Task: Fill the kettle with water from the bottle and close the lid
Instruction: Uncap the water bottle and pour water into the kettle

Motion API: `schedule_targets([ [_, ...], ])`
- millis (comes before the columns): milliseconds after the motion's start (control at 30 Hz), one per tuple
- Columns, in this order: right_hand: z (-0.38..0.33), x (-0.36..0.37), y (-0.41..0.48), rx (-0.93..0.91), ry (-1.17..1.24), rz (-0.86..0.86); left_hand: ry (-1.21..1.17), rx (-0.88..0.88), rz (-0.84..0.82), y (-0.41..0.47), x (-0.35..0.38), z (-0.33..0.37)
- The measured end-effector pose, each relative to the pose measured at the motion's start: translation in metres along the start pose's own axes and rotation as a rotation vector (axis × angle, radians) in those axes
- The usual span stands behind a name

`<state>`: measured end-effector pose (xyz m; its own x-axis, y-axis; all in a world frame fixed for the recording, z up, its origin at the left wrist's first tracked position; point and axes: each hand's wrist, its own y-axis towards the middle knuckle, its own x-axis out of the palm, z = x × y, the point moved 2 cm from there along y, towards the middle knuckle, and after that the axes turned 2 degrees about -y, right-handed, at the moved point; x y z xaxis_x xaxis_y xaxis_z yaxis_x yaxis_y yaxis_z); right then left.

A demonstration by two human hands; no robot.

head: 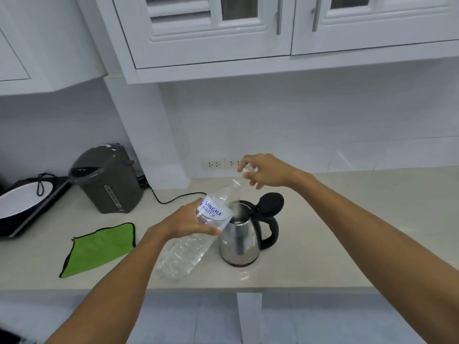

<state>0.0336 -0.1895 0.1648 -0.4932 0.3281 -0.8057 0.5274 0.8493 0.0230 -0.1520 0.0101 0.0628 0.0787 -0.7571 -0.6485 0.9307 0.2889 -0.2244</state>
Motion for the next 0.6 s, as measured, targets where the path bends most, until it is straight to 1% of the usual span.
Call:
schedule_targets([
  [100, 0.013, -0.005, 0.008, -0.030, 0.034, 0.105, 0.088, -0.060, -0.023, 0.002, -0.006, -0.008],
  [300, 0.017, -0.004, 0.011, -0.082, -0.038, 0.067, 0.241, -0.184, -0.126, -0.001, -0.014, -0.014],
  [600, 0.010, 0.000, 0.016, -0.070, -0.049, 0.075, 0.360, -0.224, -0.230, -0.003, -0.029, -0.019],
])
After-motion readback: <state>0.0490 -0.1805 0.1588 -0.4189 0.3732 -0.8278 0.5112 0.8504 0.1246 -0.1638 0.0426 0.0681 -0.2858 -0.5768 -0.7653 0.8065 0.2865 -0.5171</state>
